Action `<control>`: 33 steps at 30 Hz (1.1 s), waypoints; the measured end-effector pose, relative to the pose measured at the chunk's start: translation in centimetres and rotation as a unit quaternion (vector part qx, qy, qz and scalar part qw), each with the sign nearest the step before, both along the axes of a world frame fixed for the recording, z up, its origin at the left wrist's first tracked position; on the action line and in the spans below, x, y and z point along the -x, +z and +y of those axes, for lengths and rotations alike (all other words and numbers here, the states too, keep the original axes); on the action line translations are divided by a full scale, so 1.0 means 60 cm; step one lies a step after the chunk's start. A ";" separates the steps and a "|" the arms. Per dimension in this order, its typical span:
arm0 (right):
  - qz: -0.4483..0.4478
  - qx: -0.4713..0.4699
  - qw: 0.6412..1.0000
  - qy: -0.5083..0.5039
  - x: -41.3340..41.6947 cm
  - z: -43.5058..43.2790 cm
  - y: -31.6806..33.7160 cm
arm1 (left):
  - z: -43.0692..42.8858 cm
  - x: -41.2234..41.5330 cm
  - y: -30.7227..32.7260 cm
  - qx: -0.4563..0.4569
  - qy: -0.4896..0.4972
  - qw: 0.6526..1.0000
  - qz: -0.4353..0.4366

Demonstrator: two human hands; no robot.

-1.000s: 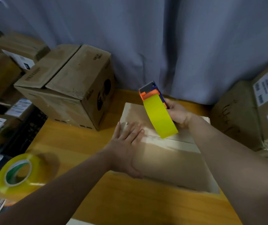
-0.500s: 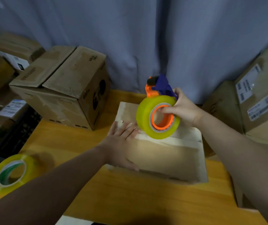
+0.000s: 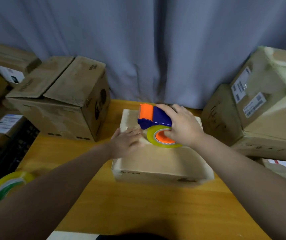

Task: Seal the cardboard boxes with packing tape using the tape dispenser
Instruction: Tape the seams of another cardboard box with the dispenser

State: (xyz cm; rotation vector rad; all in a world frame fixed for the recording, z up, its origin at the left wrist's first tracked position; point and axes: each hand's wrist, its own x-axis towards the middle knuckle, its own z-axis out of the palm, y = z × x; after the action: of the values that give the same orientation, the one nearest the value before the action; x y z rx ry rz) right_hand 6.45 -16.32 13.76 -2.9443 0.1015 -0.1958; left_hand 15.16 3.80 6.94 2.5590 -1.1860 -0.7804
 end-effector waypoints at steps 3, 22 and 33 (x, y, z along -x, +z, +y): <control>0.002 0.005 1.000 0.000 0.002 0.002 0.001 | -0.006 -0.008 0.054 0.250 0.255 0.917 0.178; 0.025 -0.015 1.000 0.002 0.008 0.001 0.008 | -0.019 -0.027 0.121 0.305 0.269 0.837 0.367; 0.093 0.046 0.993 0.057 -0.006 -0.002 0.026 | -0.014 -0.042 0.130 0.271 0.290 0.850 0.346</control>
State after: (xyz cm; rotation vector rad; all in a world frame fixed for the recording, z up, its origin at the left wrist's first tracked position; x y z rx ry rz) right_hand 6.80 -16.45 15.33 -3.0428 -0.0518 0.0935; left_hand 17.68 2.95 14.75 1.7443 -0.2974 -0.9171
